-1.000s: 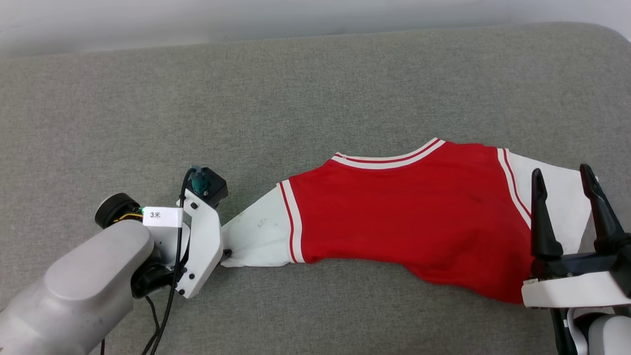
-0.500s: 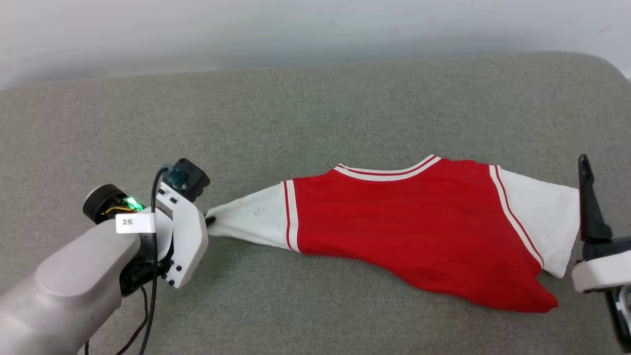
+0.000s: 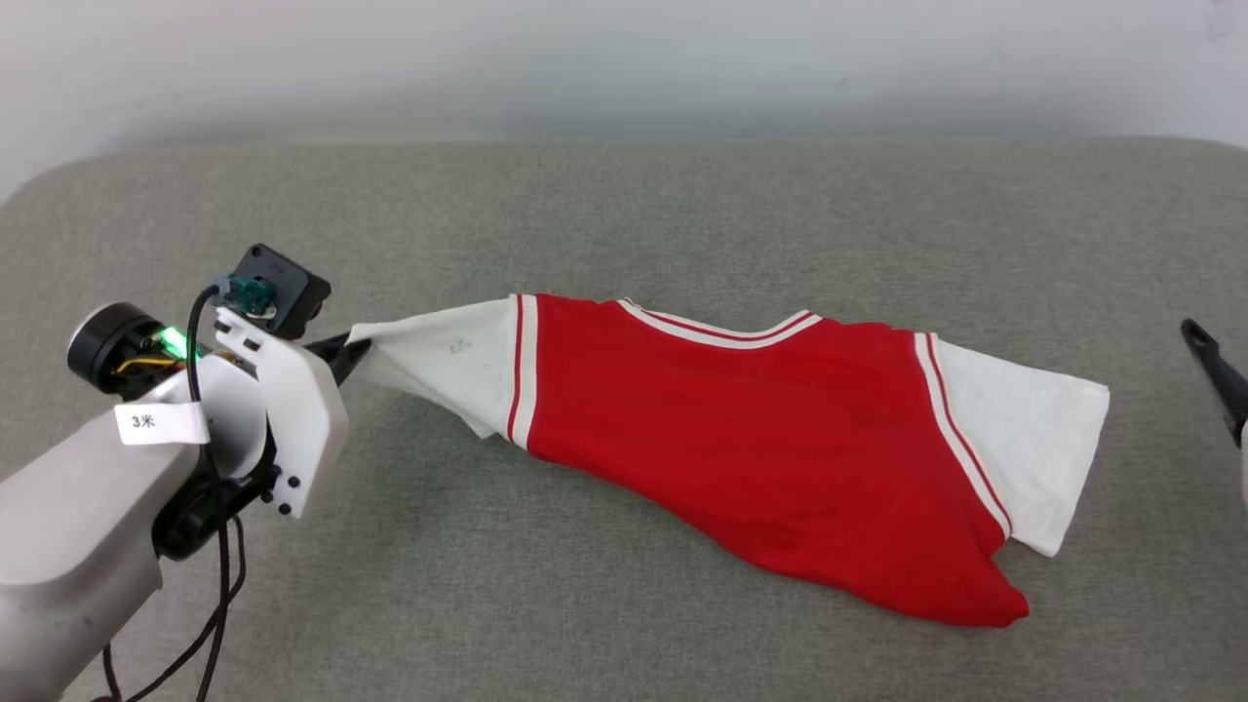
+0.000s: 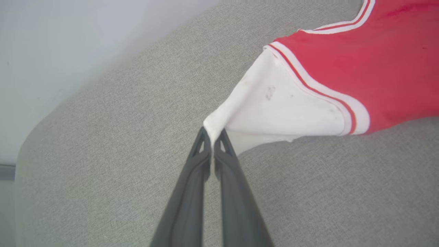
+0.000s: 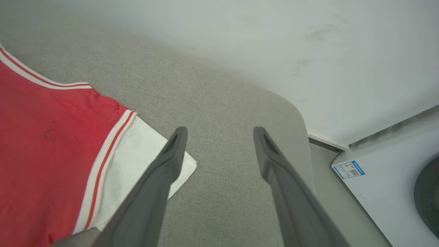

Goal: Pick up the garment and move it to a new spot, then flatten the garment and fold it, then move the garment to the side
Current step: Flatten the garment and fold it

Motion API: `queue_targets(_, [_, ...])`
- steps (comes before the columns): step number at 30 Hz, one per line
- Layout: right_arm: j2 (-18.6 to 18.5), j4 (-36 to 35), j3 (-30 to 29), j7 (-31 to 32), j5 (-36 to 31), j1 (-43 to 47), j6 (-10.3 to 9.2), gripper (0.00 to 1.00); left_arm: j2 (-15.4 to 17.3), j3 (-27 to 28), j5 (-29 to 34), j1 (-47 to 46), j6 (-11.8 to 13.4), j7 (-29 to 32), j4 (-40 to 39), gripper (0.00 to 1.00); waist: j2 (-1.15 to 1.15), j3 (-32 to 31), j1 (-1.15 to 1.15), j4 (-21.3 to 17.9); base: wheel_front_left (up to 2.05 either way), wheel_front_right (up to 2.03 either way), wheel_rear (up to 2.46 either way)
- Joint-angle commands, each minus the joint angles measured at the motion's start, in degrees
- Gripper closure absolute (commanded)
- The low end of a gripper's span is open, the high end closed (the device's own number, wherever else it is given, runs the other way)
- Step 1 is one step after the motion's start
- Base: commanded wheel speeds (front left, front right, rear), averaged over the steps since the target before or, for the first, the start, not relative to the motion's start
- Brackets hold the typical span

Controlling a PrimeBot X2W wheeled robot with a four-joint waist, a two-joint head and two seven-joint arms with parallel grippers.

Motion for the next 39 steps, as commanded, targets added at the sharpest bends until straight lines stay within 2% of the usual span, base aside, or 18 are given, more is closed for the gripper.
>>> queue_targets(1, [-2.4, 0.96, 1.75, 4.35, 2.44, -2.24, -0.06, 0.0, 0.28, 0.41, 0.59, -0.89, 0.75, -0.38, -1.19, 1.0, 0.0, 1.34, 0.0, 1.06, 0.0, 0.0, 0.0])
queue_targets(4, [-6.79, 2.66, 5.3, 13.09, 7.32, -5.83, -0.06, 0.0, 0.74, 0.78, 1.2, -1.76, 1.59, -0.23, -3.23, 1.0, 0.0, 3.17, 0.0, 2.16, 0.0, 0.0, 0.0])
queue_targets(8, [-9.93, 5.5, 8.97, 23.01, 12.96, -10.32, -0.06, 0.0, 0.63, 1.16, 1.86, -2.85, 2.38, -0.48, -5.49, 1.0, 0.0, 6.11, 0.0, 3.51, 0.0, 0.0, 0.0])
queue_targets(12, [-9.41, 9.28, 10.54, 28.16, 15.94, -14.12, -0.06, 0.0, 0.29, 1.49, 2.71, -4.06, 2.93, -1.02, -6.93, 1.0, 0.0, 9.18, 0.0, 4.68, 0.0, 0.0, 0.0])
queue_targets(21, [-7.27, 16.88, 14.66, 30.05, 16.35, -16.16, -0.06, 0.0, -0.43, 2.07, 4.22, -6.59, 3.34, -2.09, -8.68, 1.0, 0.0, 15.14, 0.0, 6.52, 0.0, 0.0, 0.0])
queue_targets(30, [-5.82, 22.8, 21.97, 28.06, 19.83, -14.22, -0.04, 0.02, -1.09, 1.95, 4.65, -7.29, 3.01, -2.88, -8.06, 1.0, 0.0, 16.38, 0.0, 6.41, 0.0, 0.0, 0.0])
queue_targets(31, [-5.62, 22.93, 22.1, 27.23, 20.11, -14.71, -0.04, 0.76, -1.07, 1.9, 4.62, -7.24, 2.94, -2.98, -7.92, 1.0, 0.0, 16.25, 0.0, 6.26, 0.0, 0.0, 0.0])
queue_targets(32, [-5.43, 23.03, 22.31, 26.46, 20.51, -15.34, -0.04, 1.0, -1.03, 1.85, 4.55, -7.13, 2.89, -2.95, -7.77, 1.0, 0.0, 16.04, 0.0, 6.08, 0.0, 0.0, 0.0])
queue_targets(39, [-6.66, 22.44, 21.35, 17.23, 20.95, -19.86, -0.04, 1.0, -1.32, 1.61, 4.51, -5.68, 3.03, -4.71, -6.32, 1.0, 0.0, 11.95, 0.0, 5.02, 0.0, 0.0, 0.0])
